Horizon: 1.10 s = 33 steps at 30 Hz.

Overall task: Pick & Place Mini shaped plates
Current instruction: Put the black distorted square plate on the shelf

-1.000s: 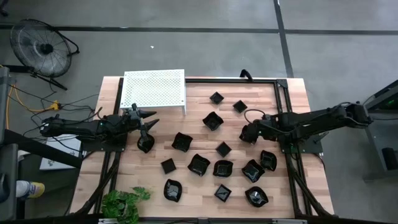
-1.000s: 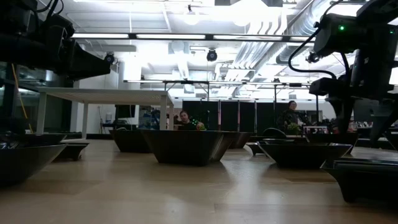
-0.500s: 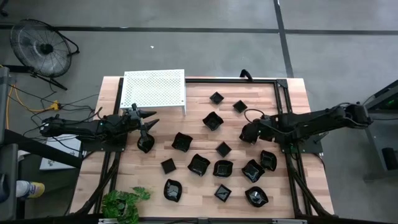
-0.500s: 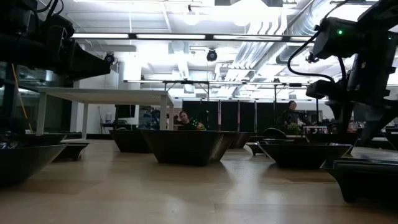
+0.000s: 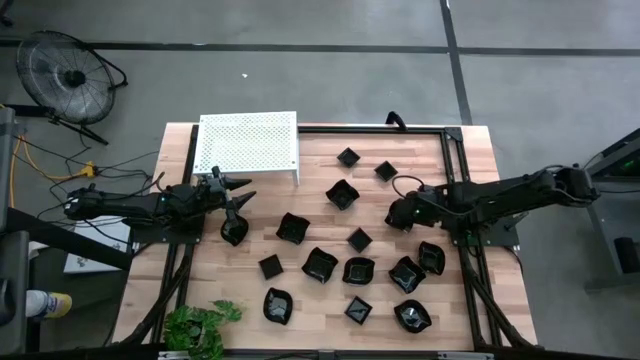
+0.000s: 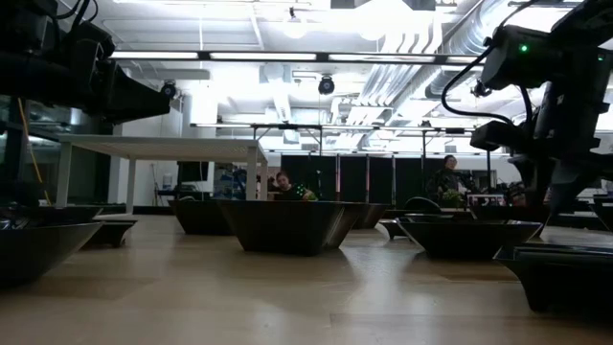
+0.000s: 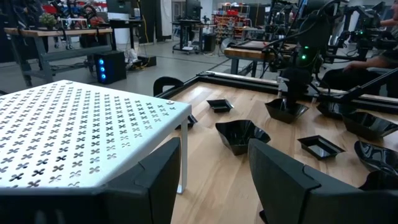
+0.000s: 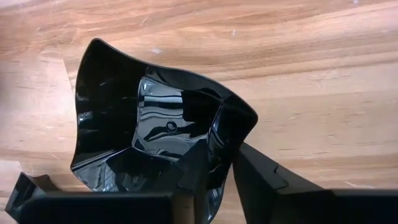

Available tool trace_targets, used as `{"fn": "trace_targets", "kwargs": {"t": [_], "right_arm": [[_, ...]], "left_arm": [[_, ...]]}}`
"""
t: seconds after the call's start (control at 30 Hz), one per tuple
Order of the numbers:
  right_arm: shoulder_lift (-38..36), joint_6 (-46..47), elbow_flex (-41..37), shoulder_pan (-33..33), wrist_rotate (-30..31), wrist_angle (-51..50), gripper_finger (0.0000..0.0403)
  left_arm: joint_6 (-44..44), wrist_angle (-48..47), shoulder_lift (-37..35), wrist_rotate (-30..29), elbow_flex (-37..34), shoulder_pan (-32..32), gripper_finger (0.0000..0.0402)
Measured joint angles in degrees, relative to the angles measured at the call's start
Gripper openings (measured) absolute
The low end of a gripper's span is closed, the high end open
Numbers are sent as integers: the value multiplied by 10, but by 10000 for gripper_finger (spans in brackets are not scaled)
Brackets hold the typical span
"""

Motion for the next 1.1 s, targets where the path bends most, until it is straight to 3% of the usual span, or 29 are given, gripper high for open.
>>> {"fn": "trace_targets", "kwargs": {"t": [0.43,0.7,1.1], "right_arm": [[0,-10,0,0,-4,5,4],[-6,-21,0,-3,-16,6,2],[-78,-95,15,-40,-29,14,1]], "left_arm": [[0,0,0,0,0,0,186],[0,0,0,0,0,0,186],[0,0,0,0,0,0,186]]}}
